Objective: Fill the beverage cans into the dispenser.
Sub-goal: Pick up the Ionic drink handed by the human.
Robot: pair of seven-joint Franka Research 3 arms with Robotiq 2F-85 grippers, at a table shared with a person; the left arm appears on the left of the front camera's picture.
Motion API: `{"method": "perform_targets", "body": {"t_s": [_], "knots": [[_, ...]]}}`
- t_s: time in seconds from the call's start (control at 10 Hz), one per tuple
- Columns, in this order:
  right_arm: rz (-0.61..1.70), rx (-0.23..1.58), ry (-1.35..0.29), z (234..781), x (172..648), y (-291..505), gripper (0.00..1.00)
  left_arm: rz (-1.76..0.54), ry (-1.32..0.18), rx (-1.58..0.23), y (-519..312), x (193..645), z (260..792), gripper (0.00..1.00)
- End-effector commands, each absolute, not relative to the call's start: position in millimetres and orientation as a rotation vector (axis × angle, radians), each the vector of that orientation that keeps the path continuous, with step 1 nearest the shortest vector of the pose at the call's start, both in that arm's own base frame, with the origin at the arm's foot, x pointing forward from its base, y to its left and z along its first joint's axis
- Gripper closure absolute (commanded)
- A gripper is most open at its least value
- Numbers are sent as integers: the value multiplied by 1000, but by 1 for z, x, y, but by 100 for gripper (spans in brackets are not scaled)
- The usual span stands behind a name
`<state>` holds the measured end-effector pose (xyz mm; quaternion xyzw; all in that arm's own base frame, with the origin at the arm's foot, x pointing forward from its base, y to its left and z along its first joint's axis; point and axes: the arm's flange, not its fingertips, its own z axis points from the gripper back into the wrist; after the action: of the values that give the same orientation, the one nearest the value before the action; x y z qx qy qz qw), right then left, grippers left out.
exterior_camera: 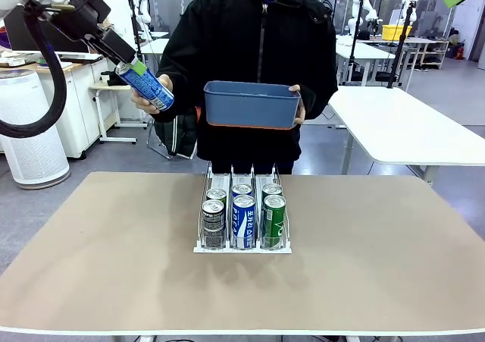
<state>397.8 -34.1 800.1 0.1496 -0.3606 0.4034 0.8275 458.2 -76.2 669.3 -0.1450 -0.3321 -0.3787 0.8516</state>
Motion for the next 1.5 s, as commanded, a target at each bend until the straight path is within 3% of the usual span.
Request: {"method": "perform_targets", "body": {"t_s": [0.0, 0.5, 0.6, 1.0, 1.4], "knots": [[858, 316, -764, 800, 397, -34, 0, -791, -709, -312, -78, 453, 657, 0], [858, 316, -764, 800, 397, -34, 0, -754, -745, -314, -73, 461, 654, 0], [858, 316, -764, 800, 397, -34, 0, -791, -688, -304, -77, 459, 657, 0], [858, 316, -764, 800, 397, -34, 0, -791, -688, -304, -77, 459, 657, 0], [858, 316, -764, 800, 397, -34, 0, -732, -718, -294, -75, 458, 659, 40]]}}
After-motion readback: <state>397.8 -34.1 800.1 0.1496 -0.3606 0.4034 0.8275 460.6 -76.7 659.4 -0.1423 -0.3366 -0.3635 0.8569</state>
